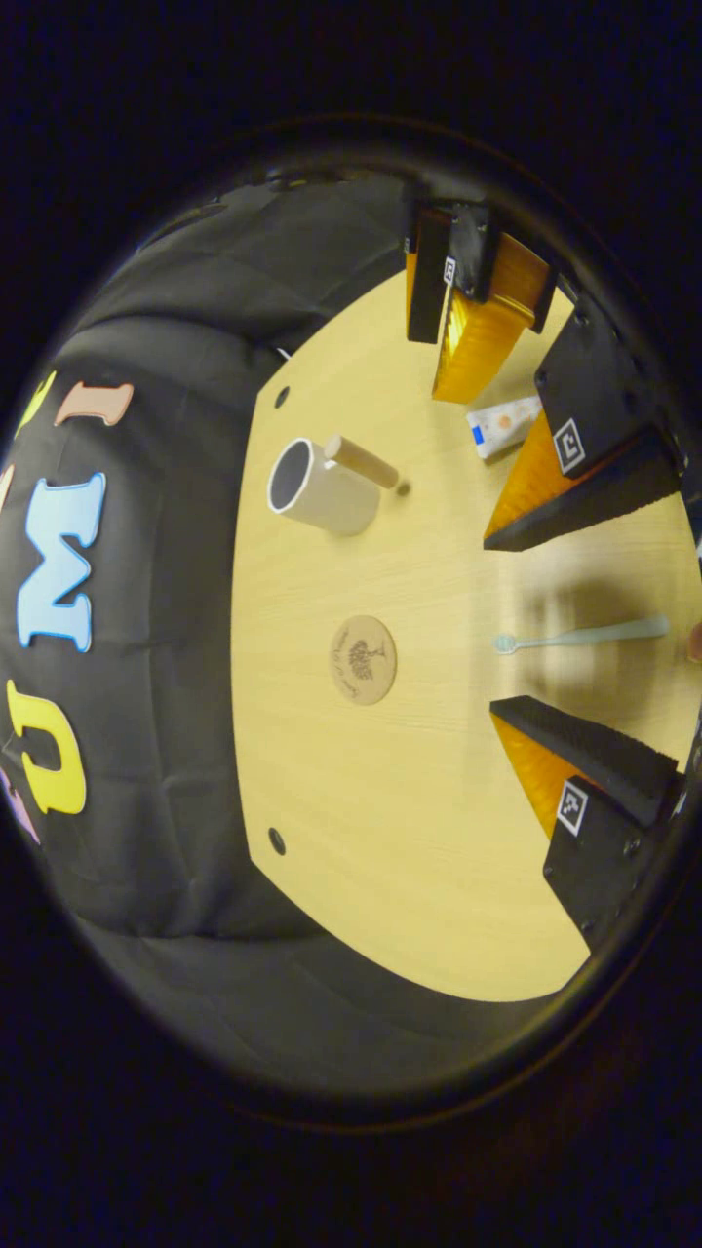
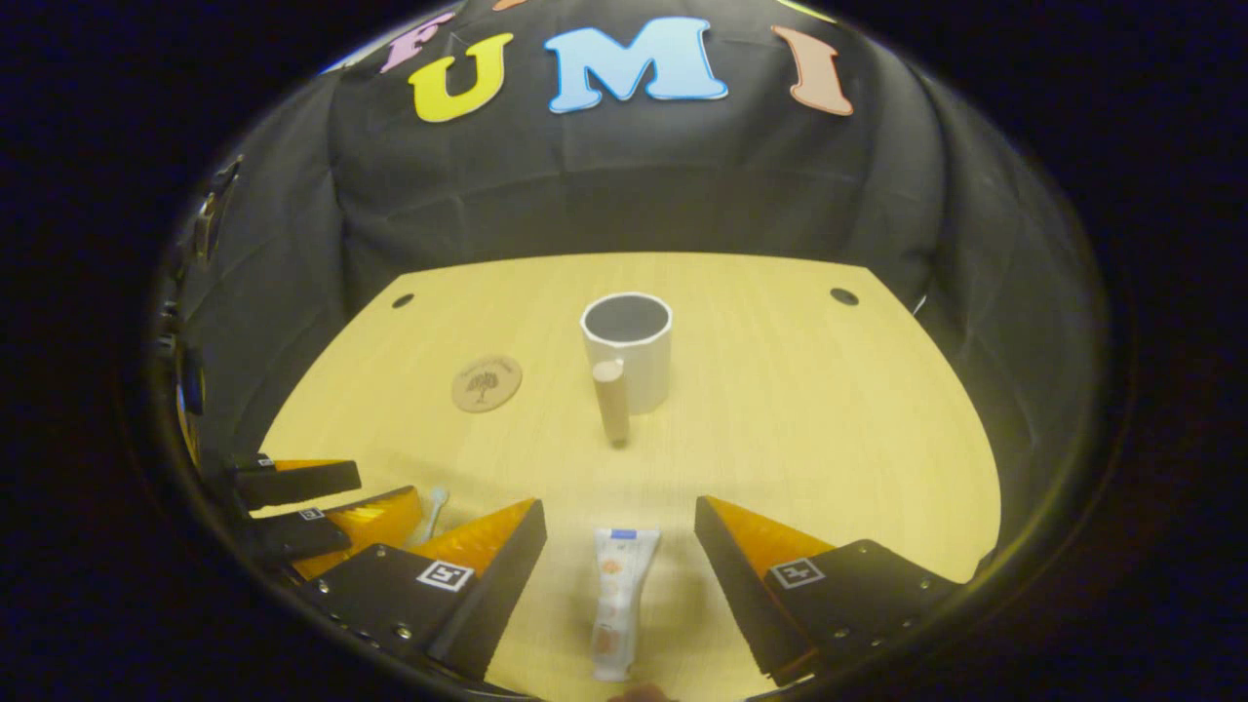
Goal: Put the toothbrush and toothpaste on the desktop into the cup, then pick up the cup and place it on the coaster on the desktop.
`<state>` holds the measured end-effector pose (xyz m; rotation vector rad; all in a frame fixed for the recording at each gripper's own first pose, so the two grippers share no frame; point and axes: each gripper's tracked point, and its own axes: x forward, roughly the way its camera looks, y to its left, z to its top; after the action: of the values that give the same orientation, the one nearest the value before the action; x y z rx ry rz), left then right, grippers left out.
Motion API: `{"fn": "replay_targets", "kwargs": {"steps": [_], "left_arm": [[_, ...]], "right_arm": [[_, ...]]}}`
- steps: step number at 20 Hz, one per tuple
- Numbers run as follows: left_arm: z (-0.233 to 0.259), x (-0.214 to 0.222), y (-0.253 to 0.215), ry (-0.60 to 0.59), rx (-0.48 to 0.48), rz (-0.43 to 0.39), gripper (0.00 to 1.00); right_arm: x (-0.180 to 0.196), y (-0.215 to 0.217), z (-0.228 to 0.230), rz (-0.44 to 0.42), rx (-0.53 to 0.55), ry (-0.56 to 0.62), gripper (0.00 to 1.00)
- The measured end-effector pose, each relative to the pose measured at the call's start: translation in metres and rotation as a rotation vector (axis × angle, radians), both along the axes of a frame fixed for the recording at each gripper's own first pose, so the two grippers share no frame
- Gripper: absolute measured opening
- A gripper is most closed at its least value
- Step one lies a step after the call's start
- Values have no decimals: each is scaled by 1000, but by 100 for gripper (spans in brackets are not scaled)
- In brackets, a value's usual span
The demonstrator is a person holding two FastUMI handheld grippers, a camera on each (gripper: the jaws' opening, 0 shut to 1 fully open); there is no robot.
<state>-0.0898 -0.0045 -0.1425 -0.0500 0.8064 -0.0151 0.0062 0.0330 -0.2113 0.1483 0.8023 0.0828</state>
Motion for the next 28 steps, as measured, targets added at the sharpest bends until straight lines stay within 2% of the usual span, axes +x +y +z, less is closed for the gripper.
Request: {"fn": "replay_targets", "kwargs": {"steps": [7, 12, 13, 14, 15, 16, 24, 26, 28], "left_arm": [[-56, -26, -1, 249, -12, -18, 99], [-74, -39, -2, 364, -33, -15, 99], [-78, -41, -3, 384, -40, -11, 99], [-80, -43, -5, 401, -48, -11, 99], [-83, -44, -7, 419, -56, -11, 100], [-86, -47, -7, 438, -58, -6, 100], [-91, -50, 1, 450, 25, 8, 97], [-90, -51, 1, 448, 32, 11, 92], [-90, -50, 0, 445, 33, 20, 82]], "right_arm": [[-17, 3, -34, 23, 22, 165, 96], [-29, 6, -57, 33, 30, 273, 95], [-37, 7, -63, 42, 30, 325, 95], [-39, 9, -66, 45, 40, 344, 99], [-40, 10, -68, 45, 45, 359, 95], [-41, 10, -72, 47, 48, 377, 97], [-45, 14, -85, 42, 81, 436, 98], [-44, 14, -85, 44, 79, 434, 95], [-45, 14, -85, 44, 83, 439, 93]]}}
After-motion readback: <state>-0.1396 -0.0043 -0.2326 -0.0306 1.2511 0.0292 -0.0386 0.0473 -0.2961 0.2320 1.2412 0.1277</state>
